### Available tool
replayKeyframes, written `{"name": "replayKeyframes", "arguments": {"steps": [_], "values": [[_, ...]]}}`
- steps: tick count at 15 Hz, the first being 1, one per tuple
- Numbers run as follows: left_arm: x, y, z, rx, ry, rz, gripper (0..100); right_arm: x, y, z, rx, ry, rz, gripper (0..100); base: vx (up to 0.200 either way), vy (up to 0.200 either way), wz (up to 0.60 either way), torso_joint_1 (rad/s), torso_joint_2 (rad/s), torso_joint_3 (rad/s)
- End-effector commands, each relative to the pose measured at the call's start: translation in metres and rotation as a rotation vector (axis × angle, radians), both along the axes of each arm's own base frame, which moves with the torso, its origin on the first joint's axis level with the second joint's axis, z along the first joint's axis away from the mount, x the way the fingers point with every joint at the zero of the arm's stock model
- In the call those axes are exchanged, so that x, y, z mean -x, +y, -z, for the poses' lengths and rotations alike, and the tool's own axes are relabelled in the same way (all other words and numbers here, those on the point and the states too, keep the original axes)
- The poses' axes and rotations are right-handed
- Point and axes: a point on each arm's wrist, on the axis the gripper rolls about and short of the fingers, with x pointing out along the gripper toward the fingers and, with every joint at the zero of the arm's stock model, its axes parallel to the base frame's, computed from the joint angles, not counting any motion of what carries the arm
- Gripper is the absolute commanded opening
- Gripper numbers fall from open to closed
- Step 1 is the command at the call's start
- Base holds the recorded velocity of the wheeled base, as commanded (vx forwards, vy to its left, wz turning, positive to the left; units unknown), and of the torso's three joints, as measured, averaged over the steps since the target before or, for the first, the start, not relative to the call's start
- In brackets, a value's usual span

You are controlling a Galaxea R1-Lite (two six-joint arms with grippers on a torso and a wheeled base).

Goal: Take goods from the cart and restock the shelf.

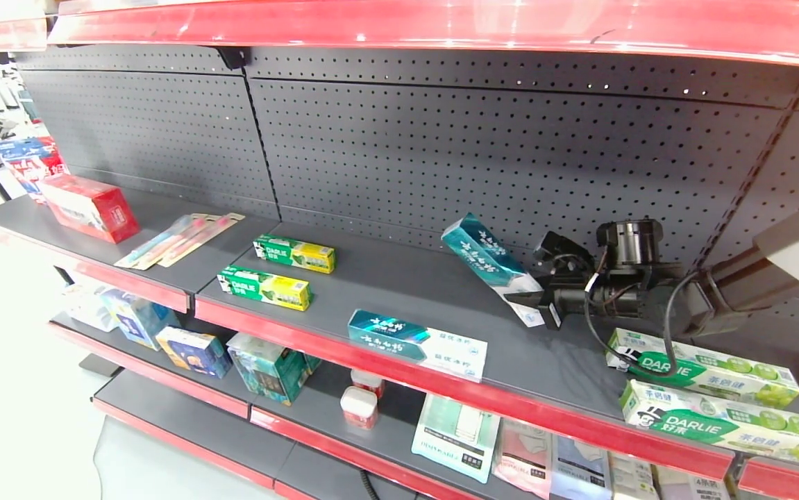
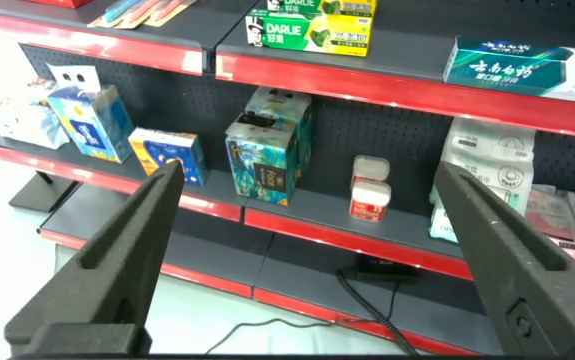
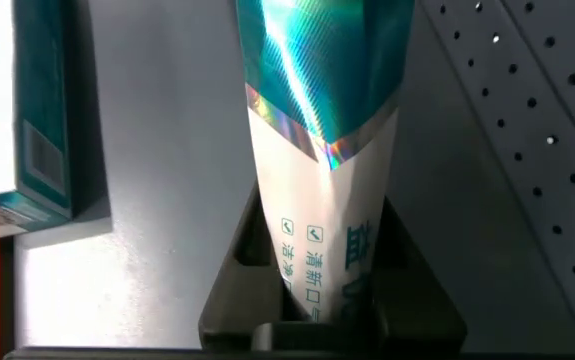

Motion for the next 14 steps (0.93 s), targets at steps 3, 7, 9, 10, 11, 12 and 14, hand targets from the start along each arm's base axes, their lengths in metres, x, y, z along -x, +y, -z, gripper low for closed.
{"name": "replayKeyframes", "arguments": {"steps": [3,7,9,10,11,12,14], "values": [[0.000,0.000,0.000,0.000,0.001,-0.001,100,-0.007,0.002,0.008,0.004,-0.011,-0.006,0,0.000,0.000,0.00,0.000,0.00,0.000],[0.000,0.000,0.000,0.000,0.001,-0.001,100,-0.010,0.004,0.016,0.000,-0.007,-0.045,0,0.000,0.000,0.00,0.000,0.00,0.000],[0.000,0.000,0.000,0.000,0.001,-0.001,100,-0.010,0.004,0.020,0.011,-0.011,-0.057,0,0.000,0.000,0.00,0.000,0.00,0.000],[0.000,0.000,0.000,0.000,0.001,-0.001,100,-0.010,0.004,0.020,0.012,-0.012,-0.057,0,0.000,0.000,0.00,0.000,0.00,0.000],[0.000,0.000,0.000,0.000,0.001,-0.001,100,-0.011,0.004,0.020,0.008,-0.012,-0.064,0,0.000,0.000,0.00,0.000,0.00,0.000],[0.000,0.000,0.000,0.000,0.001,-0.001,100,-0.011,0.004,0.020,0.006,-0.013,-0.070,0,0.000,0.000,0.00,0.000,0.00,0.000],[0.000,0.000,0.000,0.000,0.001,-0.001,100,-0.011,0.004,0.020,0.006,-0.013,-0.070,0,0.000,0.000,0.00,0.000,0.00,0.000]]}}
